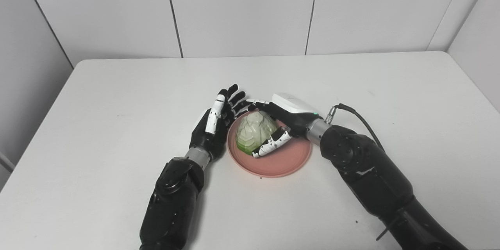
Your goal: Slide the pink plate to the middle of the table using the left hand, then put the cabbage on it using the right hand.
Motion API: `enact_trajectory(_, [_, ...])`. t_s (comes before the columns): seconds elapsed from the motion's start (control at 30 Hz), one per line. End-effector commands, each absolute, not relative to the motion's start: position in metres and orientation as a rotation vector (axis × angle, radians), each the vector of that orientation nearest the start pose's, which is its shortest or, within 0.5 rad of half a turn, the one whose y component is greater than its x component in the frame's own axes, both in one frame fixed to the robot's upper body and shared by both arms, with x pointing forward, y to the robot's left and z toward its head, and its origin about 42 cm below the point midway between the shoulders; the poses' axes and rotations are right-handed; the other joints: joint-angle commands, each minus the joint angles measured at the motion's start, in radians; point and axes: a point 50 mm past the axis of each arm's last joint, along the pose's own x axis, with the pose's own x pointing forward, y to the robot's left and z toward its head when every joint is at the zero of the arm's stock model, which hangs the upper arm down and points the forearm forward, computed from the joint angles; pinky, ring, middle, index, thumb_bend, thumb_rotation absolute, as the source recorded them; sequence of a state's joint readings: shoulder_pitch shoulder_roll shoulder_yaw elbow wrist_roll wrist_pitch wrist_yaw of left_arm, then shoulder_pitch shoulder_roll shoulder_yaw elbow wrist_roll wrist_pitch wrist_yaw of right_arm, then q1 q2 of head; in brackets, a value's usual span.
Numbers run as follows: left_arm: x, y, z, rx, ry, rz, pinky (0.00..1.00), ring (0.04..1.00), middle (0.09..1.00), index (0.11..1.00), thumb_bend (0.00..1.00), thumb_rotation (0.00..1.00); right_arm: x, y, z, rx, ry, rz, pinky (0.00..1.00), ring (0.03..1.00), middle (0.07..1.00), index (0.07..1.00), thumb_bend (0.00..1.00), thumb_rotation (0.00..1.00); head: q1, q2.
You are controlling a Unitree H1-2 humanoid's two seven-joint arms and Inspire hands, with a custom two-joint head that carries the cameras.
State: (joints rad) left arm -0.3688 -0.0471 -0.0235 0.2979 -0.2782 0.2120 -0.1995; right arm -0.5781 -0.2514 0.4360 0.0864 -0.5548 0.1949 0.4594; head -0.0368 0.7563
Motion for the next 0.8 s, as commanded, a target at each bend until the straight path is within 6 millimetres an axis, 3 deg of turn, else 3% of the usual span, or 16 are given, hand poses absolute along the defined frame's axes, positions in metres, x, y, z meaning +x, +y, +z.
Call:
enact_trajectory(0.0, [0.382,0.140,0.099,-0.299,0.274,-0.359,0.92,0.968,0.968,0.951,0.43,1.00,0.423,-0.131,0.253,-1.002,-0.245,0.644,0.70,0.846,0.936,0.998,1.00,0.30,-0.002,0.000])
enact_trajectory(0.13, [0.382,0.140,0.099,-0.291,0.272,-0.357,0.91,0.960,0.958,0.936,0.43,1.00,0.425,-0.138,0.265,-0.934,-0.267,0.652,0.75,0.937,0.997,1.000,1.00,0.32,-0.004,-0.001])
enact_trajectory(0.17, [0.382,0.140,0.099,-0.289,0.271,-0.354,0.91,0.949,0.948,0.928,0.43,1.00,0.425,-0.140,0.270,-0.933,-0.270,0.647,0.82,0.967,0.999,1.000,1.00,0.36,-0.007,-0.002])
enact_trajectory(0.57, [0.383,0.140,0.097,-0.308,0.280,-0.337,0.91,0.909,0.922,0.915,0.42,1.00,0.416,-0.159,0.304,-0.771,-0.300,0.591,0.88,0.983,1.000,1.000,1.00,0.54,-0.018,-0.009])
enact_trajectory(0.77, [0.380,0.146,0.096,-0.306,0.266,-0.322,0.92,0.915,0.933,0.930,0.43,1.00,0.406,-0.180,0.314,-0.576,-0.382,0.486,0.87,0.957,0.987,1.000,1.00,0.59,-0.025,-0.016])
